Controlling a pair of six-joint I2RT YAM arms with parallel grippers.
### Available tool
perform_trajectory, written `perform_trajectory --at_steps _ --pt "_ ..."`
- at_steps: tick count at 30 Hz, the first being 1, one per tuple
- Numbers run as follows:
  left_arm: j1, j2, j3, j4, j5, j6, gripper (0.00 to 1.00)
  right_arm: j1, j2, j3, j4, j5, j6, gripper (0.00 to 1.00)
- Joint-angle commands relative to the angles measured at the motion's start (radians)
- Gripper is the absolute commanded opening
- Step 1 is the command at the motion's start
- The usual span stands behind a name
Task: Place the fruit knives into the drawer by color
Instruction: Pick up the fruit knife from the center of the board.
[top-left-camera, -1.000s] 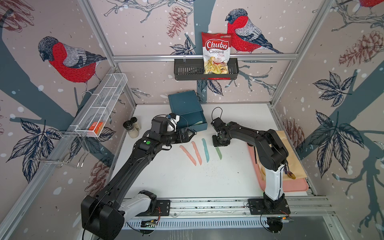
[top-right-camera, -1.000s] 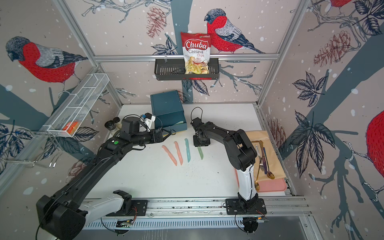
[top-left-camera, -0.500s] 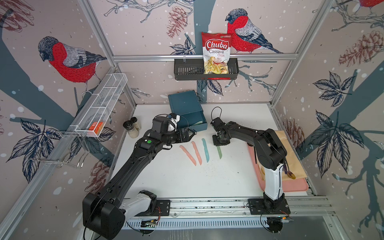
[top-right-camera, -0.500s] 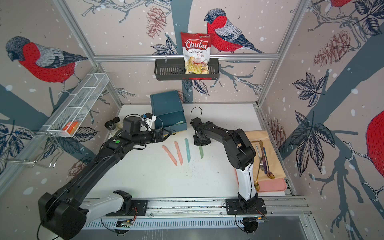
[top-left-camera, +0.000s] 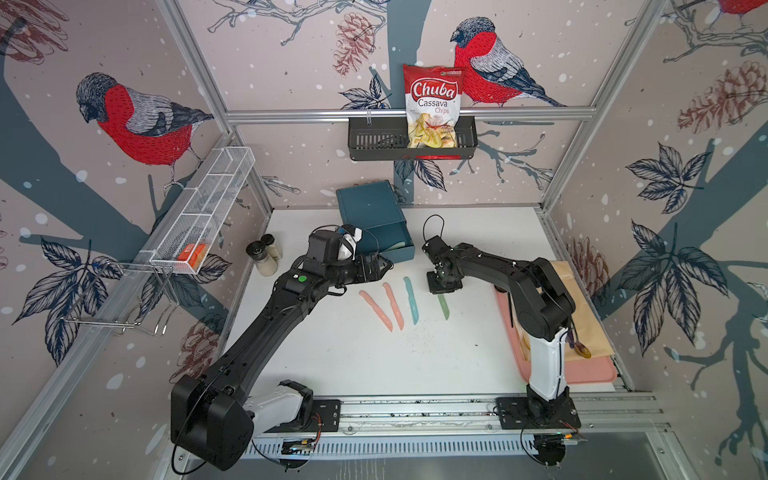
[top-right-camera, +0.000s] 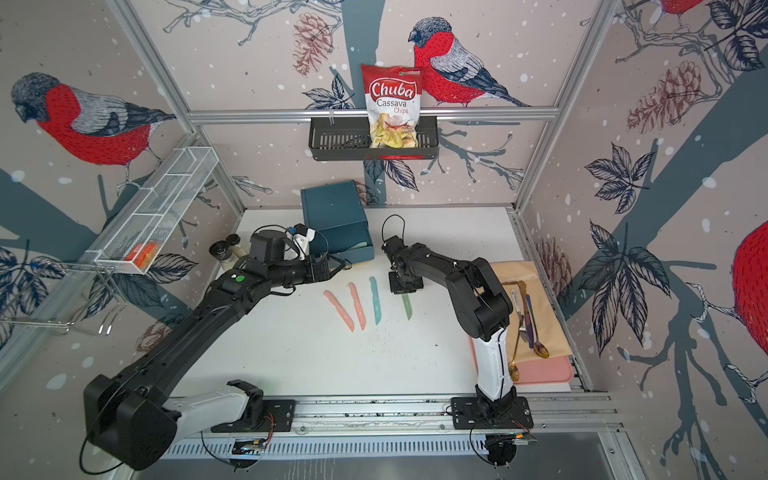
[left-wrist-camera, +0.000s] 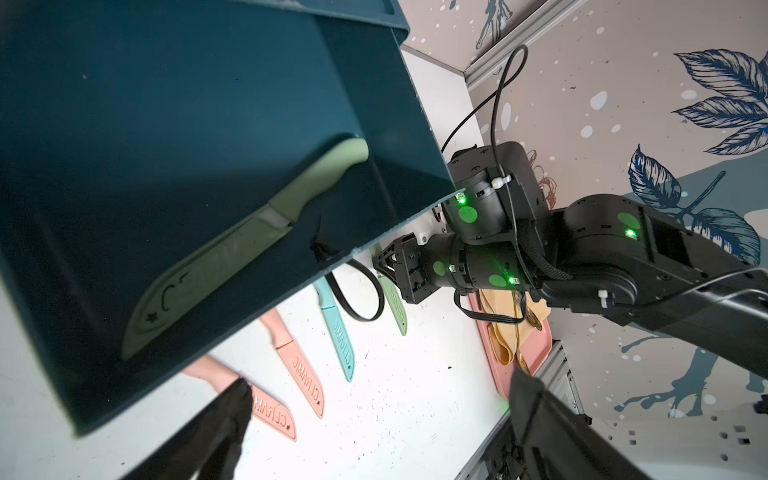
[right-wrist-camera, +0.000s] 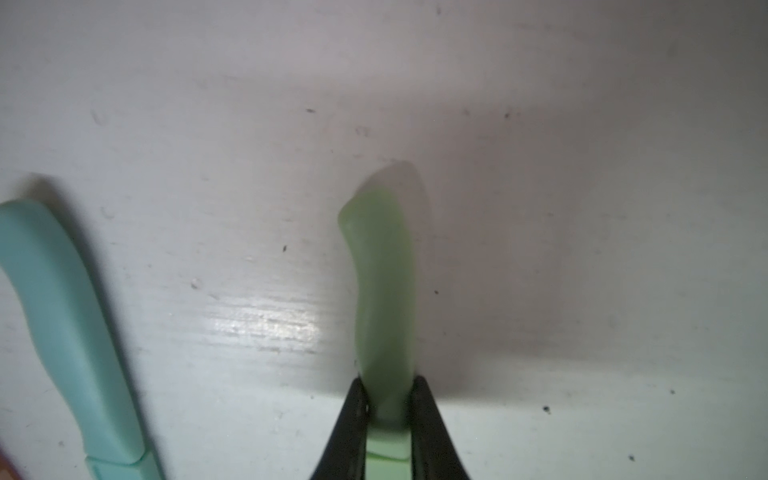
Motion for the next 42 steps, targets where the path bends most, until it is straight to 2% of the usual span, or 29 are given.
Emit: perform_trajectory --at_steps 1,13,28,34,42 --pt "-0.003 -0.003 0.008 0.030 0.014 0.011 0.98 -0.007 -0.005 -0.011 -0.094 -0.002 0.004 0.00" --pt "-0.003 -0.008 0.017 0.019 0.014 0.024 0.98 -0.037 -0.072 0.065 -0.161 -0.013 0.037 0.00" --pt "-0.003 0.044 0.111 -0.015 0.008 0.071 0.98 -0.060 -0.195 0.143 -0.260 -0.056 0.106 0.00" --pt "0.003 0.075 0.166 -0.032 0.003 0.087 0.98 -0.064 -0.241 0.197 -0.307 -0.094 0.133 0.00" --pt "0.022 0.099 0.224 -0.041 0.006 0.094 0.98 -0.072 -0.282 0.325 -0.352 -0.216 0.207 0.00"
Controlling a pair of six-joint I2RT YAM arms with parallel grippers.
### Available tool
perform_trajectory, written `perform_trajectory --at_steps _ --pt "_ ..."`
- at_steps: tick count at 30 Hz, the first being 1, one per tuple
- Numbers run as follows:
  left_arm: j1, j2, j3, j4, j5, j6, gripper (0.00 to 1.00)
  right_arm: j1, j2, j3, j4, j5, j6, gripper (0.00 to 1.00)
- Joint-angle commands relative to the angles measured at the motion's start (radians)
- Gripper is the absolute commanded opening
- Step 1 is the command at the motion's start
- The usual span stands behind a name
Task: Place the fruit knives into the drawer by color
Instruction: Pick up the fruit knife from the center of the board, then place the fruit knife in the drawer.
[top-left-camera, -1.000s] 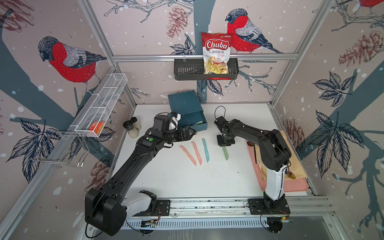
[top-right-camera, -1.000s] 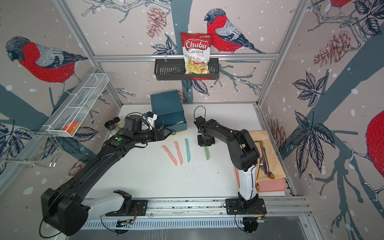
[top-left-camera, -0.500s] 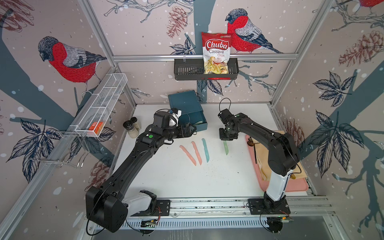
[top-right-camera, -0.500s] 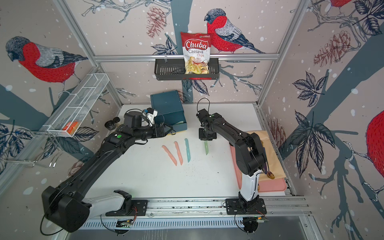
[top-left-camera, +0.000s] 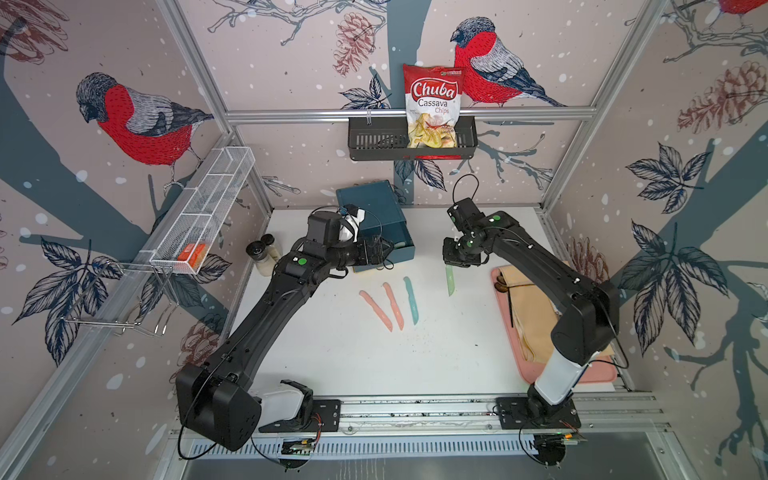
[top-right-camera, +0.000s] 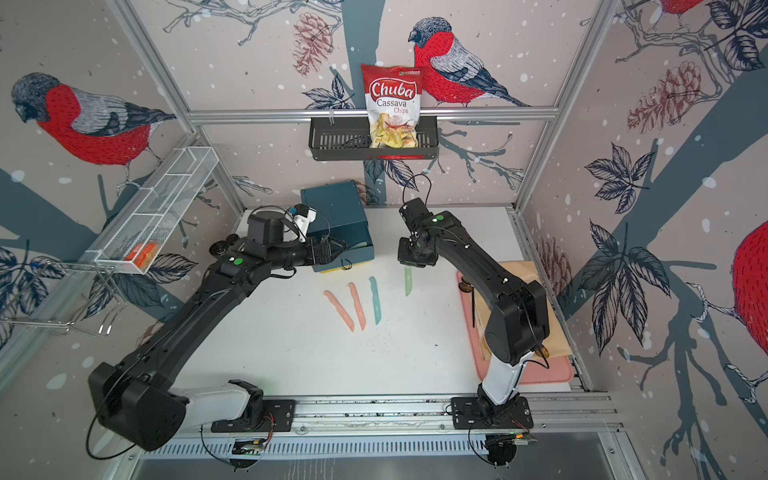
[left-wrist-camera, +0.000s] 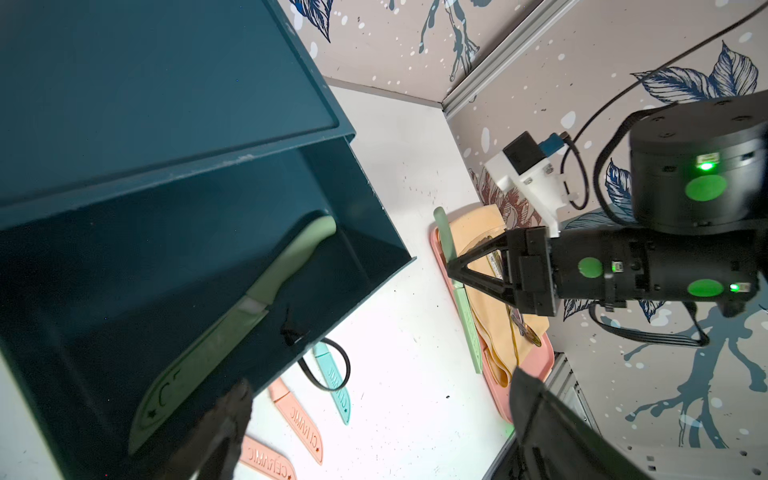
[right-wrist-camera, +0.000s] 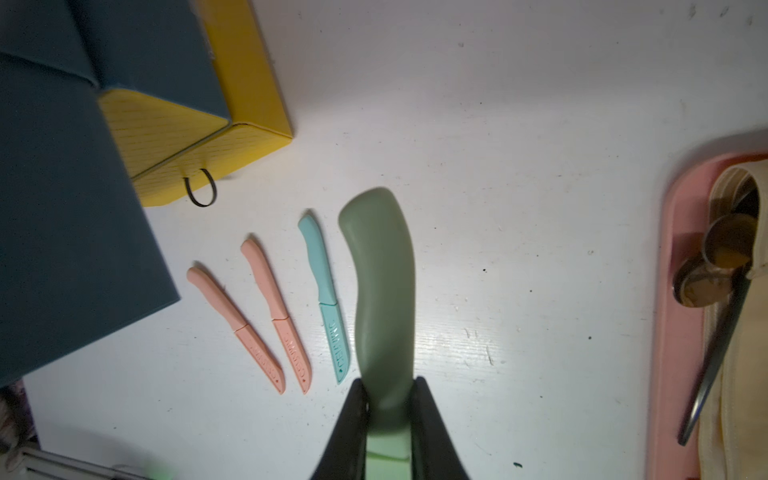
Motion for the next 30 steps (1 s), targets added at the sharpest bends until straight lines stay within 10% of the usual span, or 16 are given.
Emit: perform_trajectory --at_steps 1,17,30 --pt "0.013 0.008 0.028 -0.008 0.007 0.024 0.98 -0.001 -0.015 0.052 -0.036 -0.080 0.051 0.00" --pt "0.100 0.062 0.169 -0.087 0.028 0.100 0.98 0.008 -0.014 0.195 0.135 -0.466 0.377 0.00" --pt "0.103 0.132 0.265 -0.110 0.002 0.139 0.98 0.047 -0.084 -0.137 0.892 -0.678 1.074 0.00"
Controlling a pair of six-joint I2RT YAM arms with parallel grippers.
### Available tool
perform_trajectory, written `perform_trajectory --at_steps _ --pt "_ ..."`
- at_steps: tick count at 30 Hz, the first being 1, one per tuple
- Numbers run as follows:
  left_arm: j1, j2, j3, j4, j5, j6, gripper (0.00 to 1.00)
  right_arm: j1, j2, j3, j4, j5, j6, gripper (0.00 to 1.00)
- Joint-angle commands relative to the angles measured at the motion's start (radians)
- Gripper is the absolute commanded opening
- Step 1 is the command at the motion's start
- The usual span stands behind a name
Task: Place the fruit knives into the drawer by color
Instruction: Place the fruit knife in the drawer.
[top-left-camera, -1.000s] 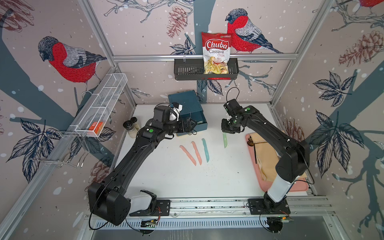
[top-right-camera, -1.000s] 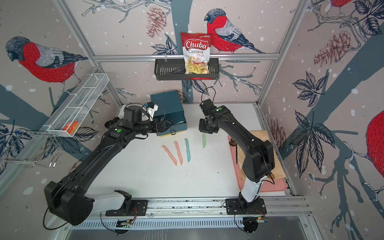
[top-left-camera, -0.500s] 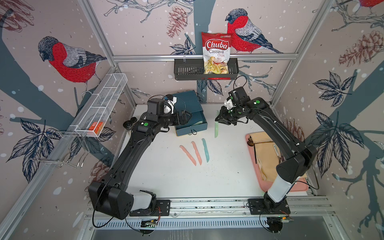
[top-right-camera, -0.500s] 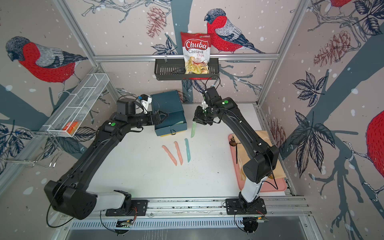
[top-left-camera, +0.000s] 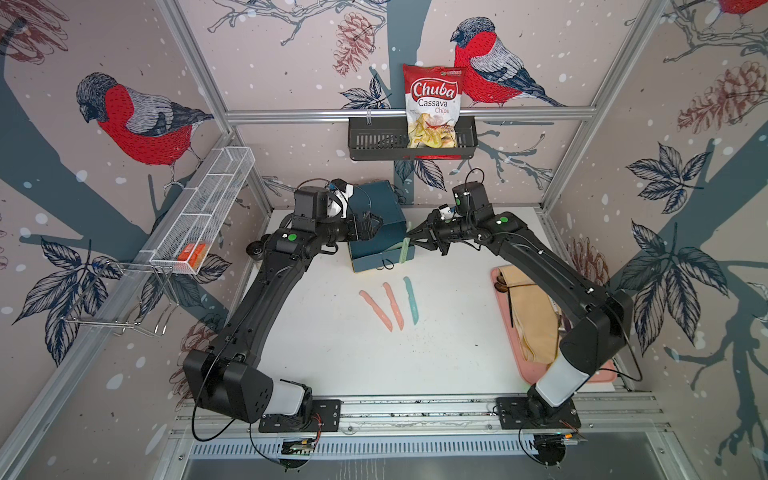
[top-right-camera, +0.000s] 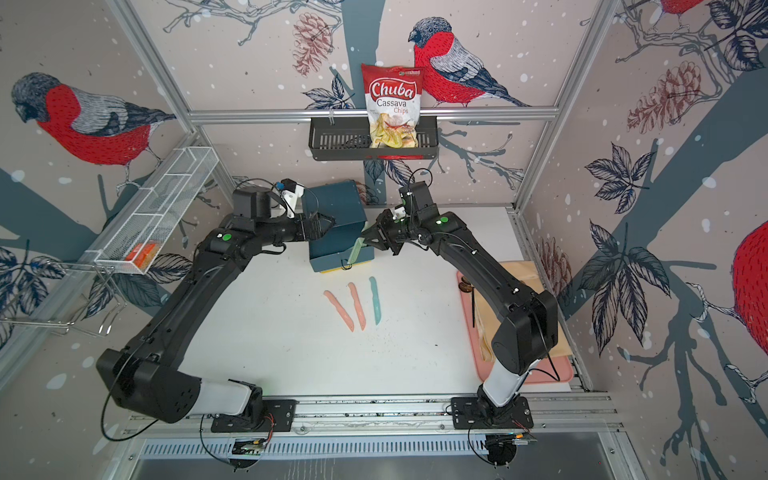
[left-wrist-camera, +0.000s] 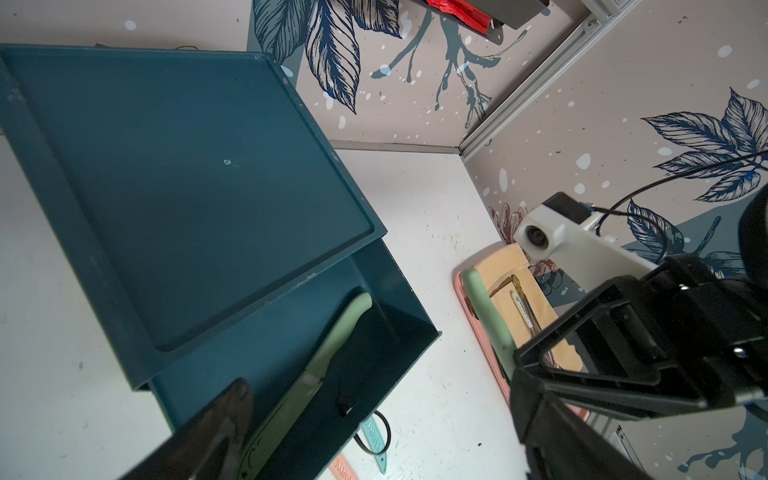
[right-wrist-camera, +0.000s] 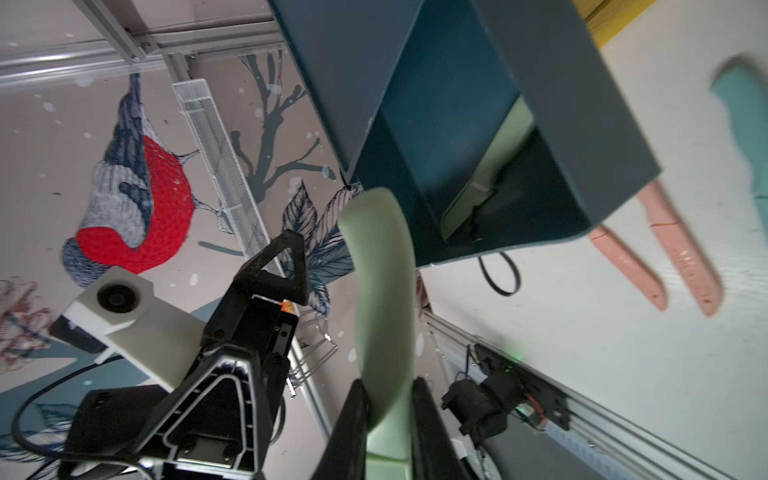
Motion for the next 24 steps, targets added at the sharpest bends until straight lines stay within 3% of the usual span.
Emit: perform_trajectory --at_steps 1,8,17,22,24 --pt "0.003 0.013 0.024 -0.016 -0.002 0.031 0.98 0.013 -0.015 -0.079 0.356 -0.060 0.311 0.00" --pt "0.007 0.050 0.069 -0.034 -0.007 0.043 0.99 0.027 0.021 -0.210 0.645 -0.068 0.572 0.01" --pt "0.021 0.103 0.127 -0.049 -0.006 0.052 0.99 0.007 0.127 -0.181 0.698 -0.102 0.614 0.04" --pt "0.032 0.121 0.145 -0.055 -0.001 0.058 0.98 -0.015 0.177 -0.116 0.653 -0.117 0.589 0.29" --pt "0.037 0.125 0.147 -0.057 0.003 0.058 0.98 -0.022 0.193 -0.091 0.656 -0.114 0.588 0.32"
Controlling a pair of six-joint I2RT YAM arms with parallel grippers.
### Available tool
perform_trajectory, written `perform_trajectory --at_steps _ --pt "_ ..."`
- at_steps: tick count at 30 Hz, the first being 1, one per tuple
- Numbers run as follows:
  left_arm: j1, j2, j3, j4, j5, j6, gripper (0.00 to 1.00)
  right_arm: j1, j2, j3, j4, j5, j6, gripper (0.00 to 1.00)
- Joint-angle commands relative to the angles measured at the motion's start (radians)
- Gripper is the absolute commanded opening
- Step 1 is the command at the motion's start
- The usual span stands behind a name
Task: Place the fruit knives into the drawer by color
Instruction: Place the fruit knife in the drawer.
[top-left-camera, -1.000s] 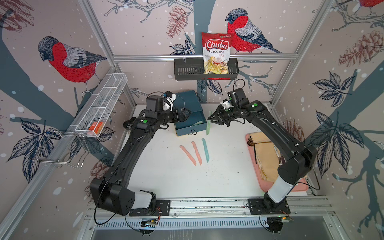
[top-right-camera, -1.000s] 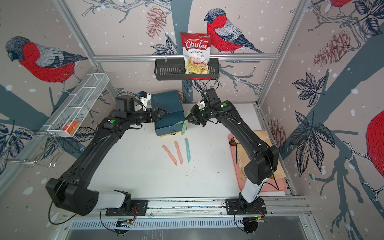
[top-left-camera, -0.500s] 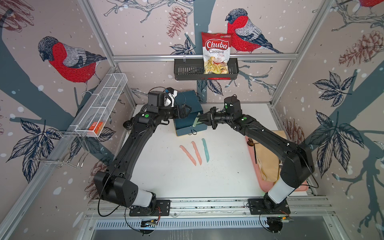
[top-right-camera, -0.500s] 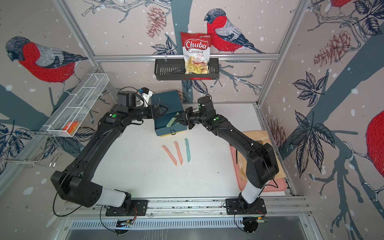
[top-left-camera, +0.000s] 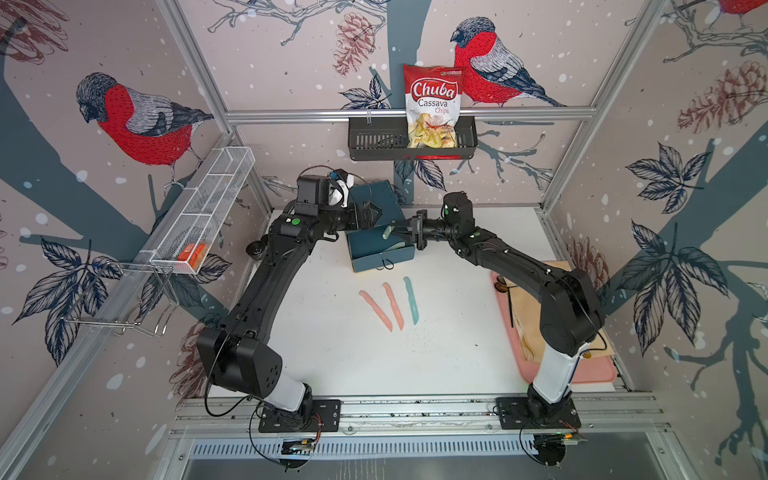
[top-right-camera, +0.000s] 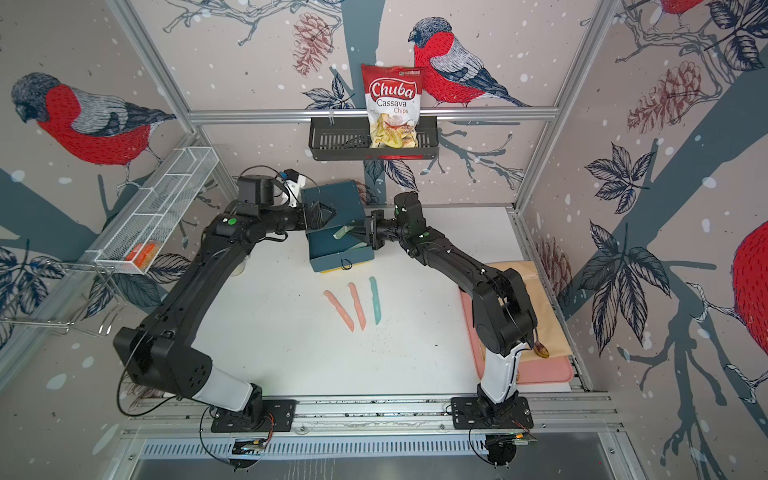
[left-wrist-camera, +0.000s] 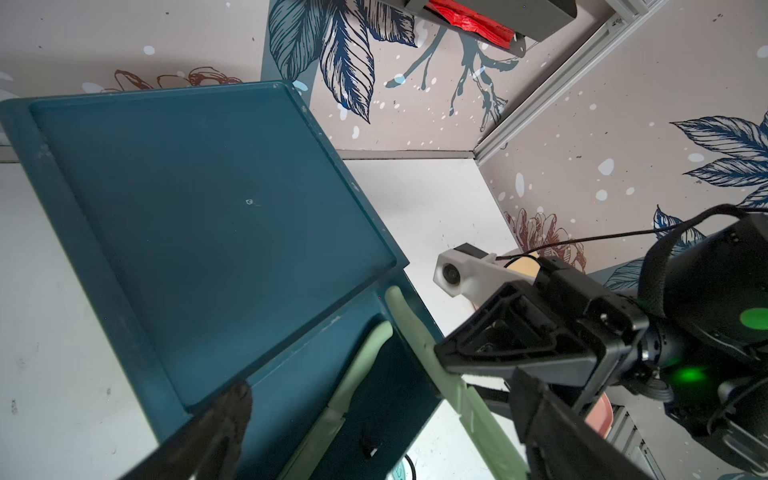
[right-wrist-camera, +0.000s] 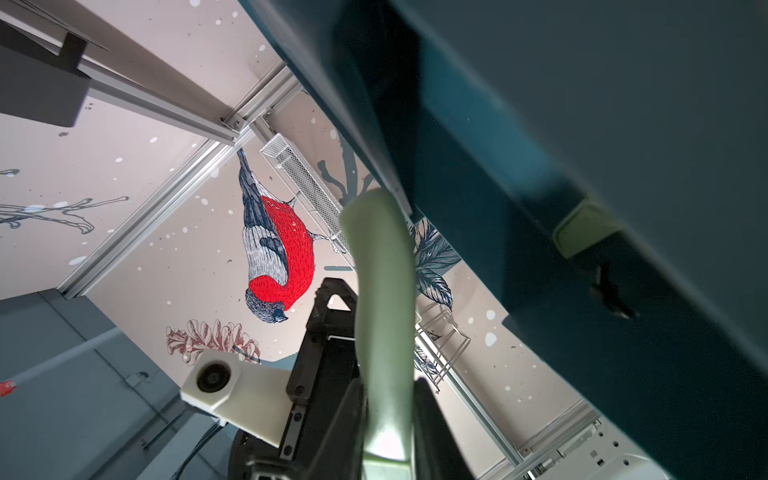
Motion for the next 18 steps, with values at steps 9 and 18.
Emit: perform_trajectory --at_steps 9,18 --pt "0.021 0.001 0.003 -0.010 0.015 0.020 0.98 -0.008 0.036 0.054 0.065 -0.004 0.019 0.37" --pt "0.027 0.013 0.026 -0.022 -0.009 0.021 0.98 -0.007 0.003 0.076 0.025 -0.041 -0.119 0.33"
